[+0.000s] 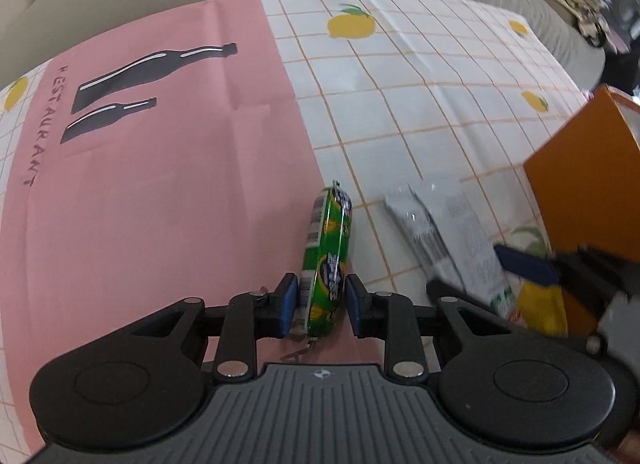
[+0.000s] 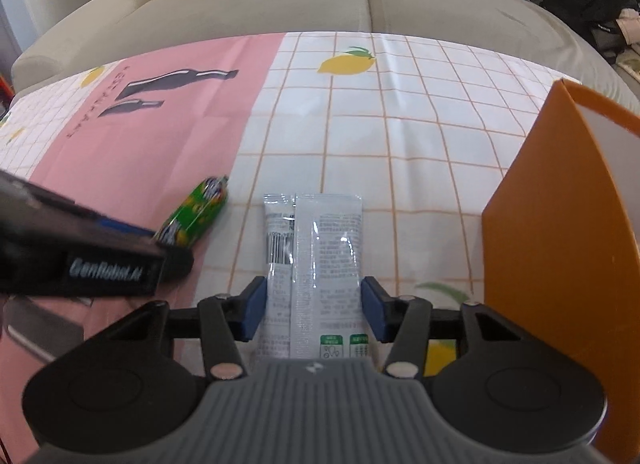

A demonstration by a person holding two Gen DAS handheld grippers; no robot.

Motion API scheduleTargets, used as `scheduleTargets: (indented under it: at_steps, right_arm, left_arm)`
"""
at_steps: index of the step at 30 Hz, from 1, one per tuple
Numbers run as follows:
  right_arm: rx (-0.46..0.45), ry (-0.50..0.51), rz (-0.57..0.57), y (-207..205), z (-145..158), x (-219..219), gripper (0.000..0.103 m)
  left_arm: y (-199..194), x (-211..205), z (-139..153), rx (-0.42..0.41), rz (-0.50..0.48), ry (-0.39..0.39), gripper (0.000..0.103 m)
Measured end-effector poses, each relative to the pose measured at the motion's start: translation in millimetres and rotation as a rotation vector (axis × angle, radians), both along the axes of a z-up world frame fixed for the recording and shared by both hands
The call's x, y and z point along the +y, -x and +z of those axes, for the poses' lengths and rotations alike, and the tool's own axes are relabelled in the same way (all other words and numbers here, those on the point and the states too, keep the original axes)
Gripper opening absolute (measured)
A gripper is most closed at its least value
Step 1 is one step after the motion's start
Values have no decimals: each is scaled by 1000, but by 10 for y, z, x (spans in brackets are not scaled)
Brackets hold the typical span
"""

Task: Organize snacks
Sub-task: 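Carry the green candy roll and white sachets over the orange box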

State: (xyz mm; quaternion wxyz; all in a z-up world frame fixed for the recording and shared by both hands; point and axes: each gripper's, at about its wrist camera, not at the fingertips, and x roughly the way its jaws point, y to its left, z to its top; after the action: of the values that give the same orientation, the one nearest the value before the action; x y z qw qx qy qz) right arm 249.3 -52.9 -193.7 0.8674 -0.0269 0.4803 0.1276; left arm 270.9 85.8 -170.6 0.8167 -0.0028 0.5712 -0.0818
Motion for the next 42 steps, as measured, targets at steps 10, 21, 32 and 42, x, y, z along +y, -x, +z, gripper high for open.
scheduleTargets:
  at_steps: [10, 21, 32, 42]
  right_arm:
    - [-40, 8, -2, 47, -33, -34, 53]
    - [-9, 23, -3, 53, 20, -26, 47]
    - [-38, -86, -35, 435, 491, -162, 46]
    - [-127, -211, -52, 866, 1128, -524, 46]
  left_arm:
    - [11, -130, -26, -90, 27, -19, 27]
    - [282, 12, 26, -73, 125, 84, 26]
    - [761, 153, 435, -103, 239, 190, 26]
    - [1164, -40, 948, -138, 232, 233, 26]
